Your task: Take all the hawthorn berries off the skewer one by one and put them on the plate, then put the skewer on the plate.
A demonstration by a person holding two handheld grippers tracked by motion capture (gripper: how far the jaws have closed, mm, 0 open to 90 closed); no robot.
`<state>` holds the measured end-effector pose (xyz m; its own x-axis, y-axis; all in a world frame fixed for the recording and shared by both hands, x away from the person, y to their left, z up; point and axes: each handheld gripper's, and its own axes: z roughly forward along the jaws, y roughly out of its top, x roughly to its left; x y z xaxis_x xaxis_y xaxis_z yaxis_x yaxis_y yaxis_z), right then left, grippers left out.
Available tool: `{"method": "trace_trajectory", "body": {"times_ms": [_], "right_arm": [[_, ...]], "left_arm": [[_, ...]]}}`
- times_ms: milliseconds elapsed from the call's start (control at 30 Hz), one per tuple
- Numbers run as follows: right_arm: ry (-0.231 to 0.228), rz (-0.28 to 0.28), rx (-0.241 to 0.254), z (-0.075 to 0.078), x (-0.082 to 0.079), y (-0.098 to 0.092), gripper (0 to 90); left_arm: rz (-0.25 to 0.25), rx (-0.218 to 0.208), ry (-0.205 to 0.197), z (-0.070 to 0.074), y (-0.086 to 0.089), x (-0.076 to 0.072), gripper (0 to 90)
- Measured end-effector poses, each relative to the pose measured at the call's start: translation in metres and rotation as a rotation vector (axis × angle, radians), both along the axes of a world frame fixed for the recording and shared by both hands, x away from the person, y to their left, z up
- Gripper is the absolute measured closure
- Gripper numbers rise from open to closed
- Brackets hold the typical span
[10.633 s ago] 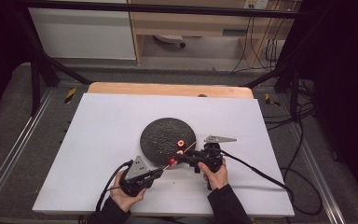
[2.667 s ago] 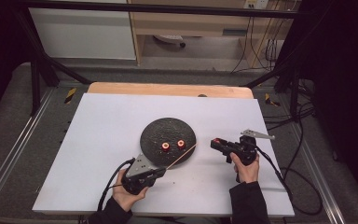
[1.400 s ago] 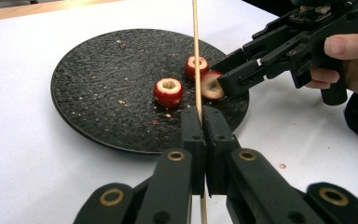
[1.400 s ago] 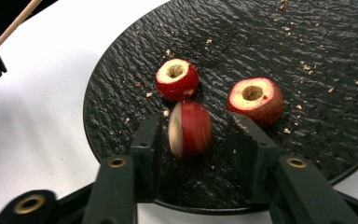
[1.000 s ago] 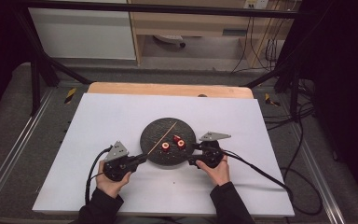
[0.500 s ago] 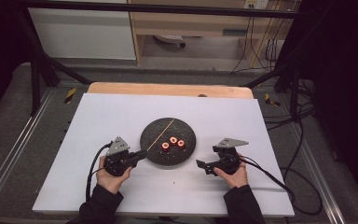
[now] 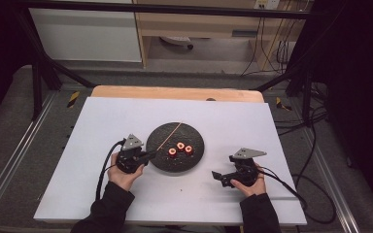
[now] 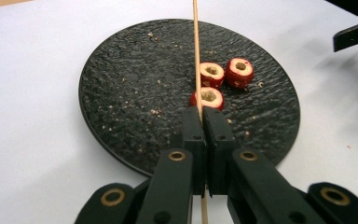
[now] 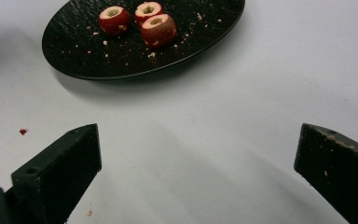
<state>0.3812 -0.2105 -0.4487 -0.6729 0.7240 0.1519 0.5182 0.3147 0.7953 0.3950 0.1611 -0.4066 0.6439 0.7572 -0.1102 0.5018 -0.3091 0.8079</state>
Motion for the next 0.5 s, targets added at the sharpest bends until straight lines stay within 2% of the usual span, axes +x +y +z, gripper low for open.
{"method": "trace_trajectory", "body": {"times_ms": [133, 500], "right_arm": [[0.003, 0.002, -0.002, 0.0, 0.0, 0.0, 1.6], [0.0, 0.003, 0.011, 0.002, -0.001, -0.001, 2.0]], "left_arm": [[0.02, 0.034, -0.005, 0.0, -0.005, 0.008, 87.8], [0.048, 0.064, 0.027, -0.009, -0.019, 0.026, 87.8]]}}
